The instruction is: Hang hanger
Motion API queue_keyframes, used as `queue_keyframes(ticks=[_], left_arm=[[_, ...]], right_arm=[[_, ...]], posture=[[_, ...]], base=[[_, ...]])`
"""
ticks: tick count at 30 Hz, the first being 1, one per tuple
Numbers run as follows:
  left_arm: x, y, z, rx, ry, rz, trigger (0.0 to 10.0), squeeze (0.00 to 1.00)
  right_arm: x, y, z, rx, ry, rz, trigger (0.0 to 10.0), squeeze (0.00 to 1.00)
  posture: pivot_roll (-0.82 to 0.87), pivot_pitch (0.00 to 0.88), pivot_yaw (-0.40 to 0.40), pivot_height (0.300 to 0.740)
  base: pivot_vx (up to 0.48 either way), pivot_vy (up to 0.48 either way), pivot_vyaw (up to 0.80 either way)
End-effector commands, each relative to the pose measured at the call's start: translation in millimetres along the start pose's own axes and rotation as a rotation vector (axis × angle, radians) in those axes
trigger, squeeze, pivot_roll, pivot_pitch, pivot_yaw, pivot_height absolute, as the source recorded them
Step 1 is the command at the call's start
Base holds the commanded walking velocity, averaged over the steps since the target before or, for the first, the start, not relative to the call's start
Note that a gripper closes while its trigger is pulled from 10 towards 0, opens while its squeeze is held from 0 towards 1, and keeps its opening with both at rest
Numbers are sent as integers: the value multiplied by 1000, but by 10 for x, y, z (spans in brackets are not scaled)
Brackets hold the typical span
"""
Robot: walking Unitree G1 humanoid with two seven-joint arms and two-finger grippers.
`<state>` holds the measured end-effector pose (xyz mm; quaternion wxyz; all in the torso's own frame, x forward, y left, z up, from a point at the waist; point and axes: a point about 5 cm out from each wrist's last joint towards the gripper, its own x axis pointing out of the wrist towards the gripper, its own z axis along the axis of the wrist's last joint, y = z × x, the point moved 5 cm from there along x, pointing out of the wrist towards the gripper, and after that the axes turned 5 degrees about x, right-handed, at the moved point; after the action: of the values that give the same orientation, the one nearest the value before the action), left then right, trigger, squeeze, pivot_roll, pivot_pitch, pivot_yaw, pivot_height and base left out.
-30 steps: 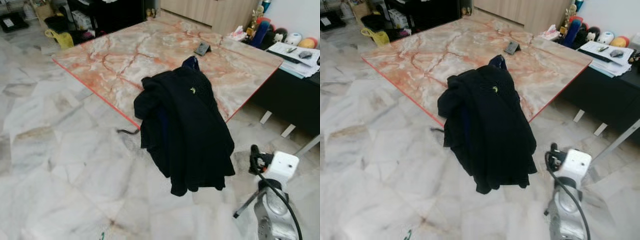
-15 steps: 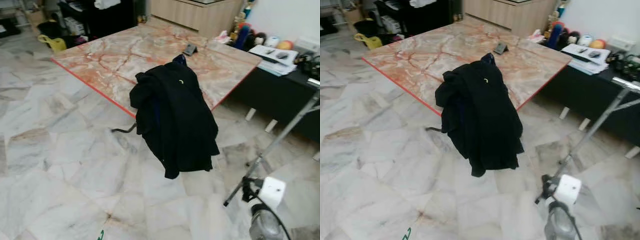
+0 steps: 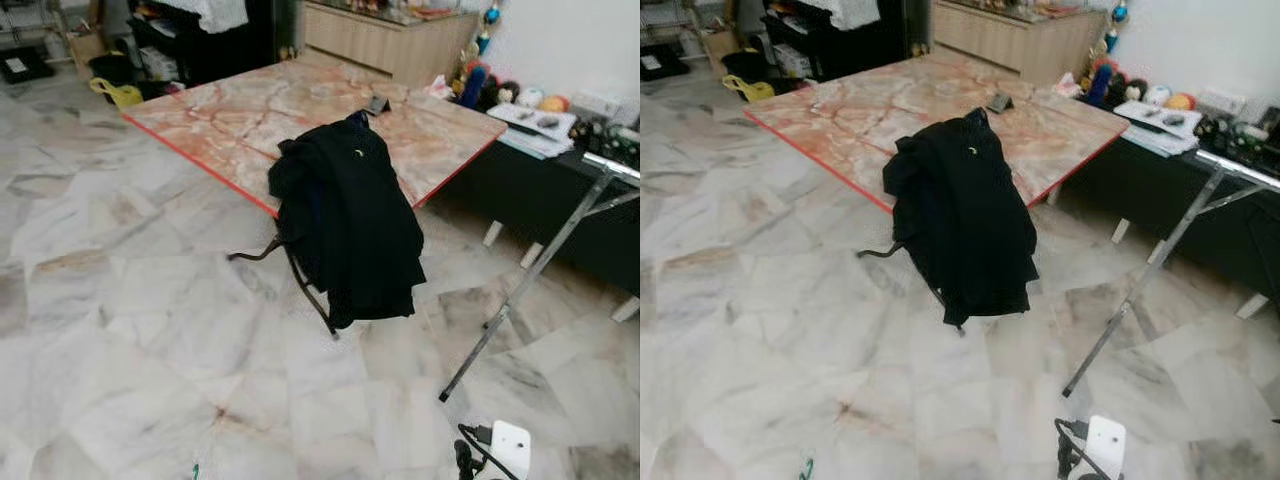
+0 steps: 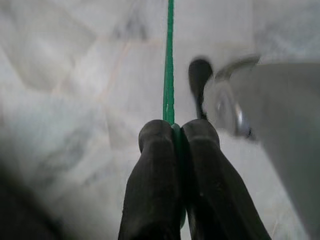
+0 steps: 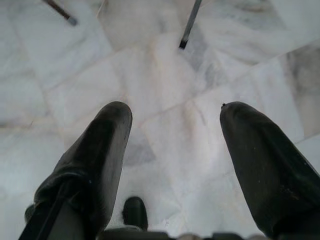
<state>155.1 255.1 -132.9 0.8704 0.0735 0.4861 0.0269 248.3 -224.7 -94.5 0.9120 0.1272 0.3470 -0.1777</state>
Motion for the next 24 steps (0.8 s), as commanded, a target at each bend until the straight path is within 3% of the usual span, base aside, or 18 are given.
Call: queue_keyframes(ticks=[1, 8, 16, 24], left_arm=[[-20, -31, -110, 0, 30, -10, 10000, 0], [-19, -51, -116, 4, 33, -16, 10000, 0], [64, -230, 163, 31, -14, -45, 10000, 0], [69, -212, 193, 51, -19, -46, 10000, 0]], right_arm=[[-35, -53, -160, 12, 49, -14, 10000, 0], [-57, -88, -247, -4, 76, -15, 10000, 0], [-83, -140, -336, 5, 106, -22, 10000, 0], [-85, -129, -348, 2, 110, -18, 10000, 0]], posture=[[63, 78, -53, 740], [55, 71, -50, 740], [58, 61, -43, 740], [60, 62, -37, 740]], base=[[0, 0, 0], [0, 0, -659], [0, 0, -800], [0, 0, -800]])
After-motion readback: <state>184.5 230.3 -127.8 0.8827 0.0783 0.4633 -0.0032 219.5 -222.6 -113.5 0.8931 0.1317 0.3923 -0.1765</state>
